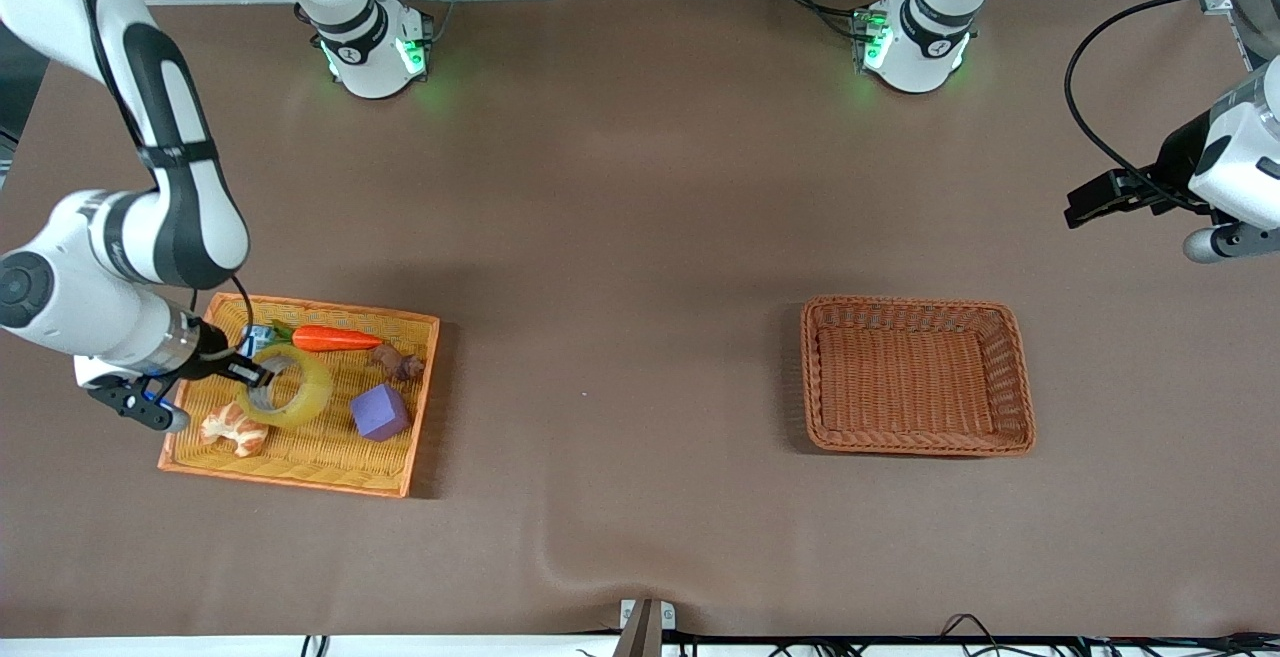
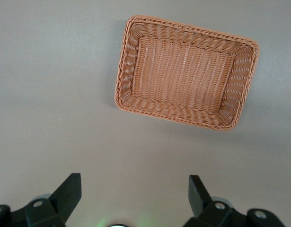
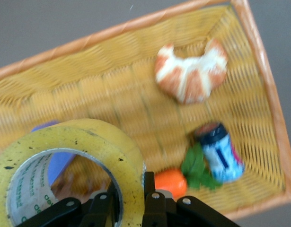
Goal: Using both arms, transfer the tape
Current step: 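Lift the tape roll and carry it toward the table's middle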
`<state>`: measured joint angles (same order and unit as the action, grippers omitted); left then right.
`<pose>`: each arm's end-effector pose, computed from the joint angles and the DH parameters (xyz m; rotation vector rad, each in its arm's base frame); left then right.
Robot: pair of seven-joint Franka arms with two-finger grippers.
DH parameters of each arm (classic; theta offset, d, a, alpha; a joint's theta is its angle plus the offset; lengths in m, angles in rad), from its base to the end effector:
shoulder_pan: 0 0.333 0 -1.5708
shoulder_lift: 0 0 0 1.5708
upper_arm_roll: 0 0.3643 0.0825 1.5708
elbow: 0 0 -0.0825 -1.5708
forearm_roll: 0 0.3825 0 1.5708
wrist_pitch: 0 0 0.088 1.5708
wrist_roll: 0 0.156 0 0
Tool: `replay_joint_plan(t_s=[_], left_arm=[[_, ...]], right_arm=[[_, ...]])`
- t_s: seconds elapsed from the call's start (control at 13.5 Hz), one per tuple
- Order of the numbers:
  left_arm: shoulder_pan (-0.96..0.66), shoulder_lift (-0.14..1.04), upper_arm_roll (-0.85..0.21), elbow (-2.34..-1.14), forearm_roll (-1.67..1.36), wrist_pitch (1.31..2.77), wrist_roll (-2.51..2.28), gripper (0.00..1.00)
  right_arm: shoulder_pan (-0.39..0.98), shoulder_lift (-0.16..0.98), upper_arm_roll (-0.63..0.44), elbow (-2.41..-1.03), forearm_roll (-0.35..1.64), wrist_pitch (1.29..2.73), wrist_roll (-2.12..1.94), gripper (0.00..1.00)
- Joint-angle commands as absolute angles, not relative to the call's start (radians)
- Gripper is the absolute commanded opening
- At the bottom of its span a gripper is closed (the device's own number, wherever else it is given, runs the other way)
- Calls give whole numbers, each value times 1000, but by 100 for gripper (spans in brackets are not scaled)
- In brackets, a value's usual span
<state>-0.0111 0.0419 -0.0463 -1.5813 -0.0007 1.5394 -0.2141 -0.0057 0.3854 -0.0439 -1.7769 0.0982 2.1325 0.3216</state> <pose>0.5577 -0.0316 0.5931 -3.1206 -0.2449 0.1305 0.6601 -0.0222 0.3366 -3.0116 0.6447 0.0582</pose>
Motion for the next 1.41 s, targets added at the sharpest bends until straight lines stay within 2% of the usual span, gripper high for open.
replay_joint_plan(t_s=[0.0, 0.3, 0.67, 0.89, 1.19, 1.33], left_arm=[[-5, 37, -49, -1586, -5, 1549, -192, 100], [-5, 43, -48, -1586, -3, 1555, -192, 100], [-5, 44, -48, -1586, -3, 1557, -192, 100], [-5, 48, -48, -1586, -3, 1557, -192, 100], [-5, 52, -48, -1586, -2, 1563, -190, 100], [-5, 52, -48, -1586, -3, 1563, -190, 100]], right_arm=[[-14, 292, -20, -1816, 210, 2028, 301, 0], [18, 282, -8, -1816, 296, 1983, 327, 0], [208, 301, -11, -1747, 338, 2016, 680, 0], [358, 379, -14, -1683, 325, 2104, 943, 0], [480, 463, -14, -1618, 296, 2180, 1120, 0], [567, 536, -15, -1592, 290, 2274, 1181, 0]])
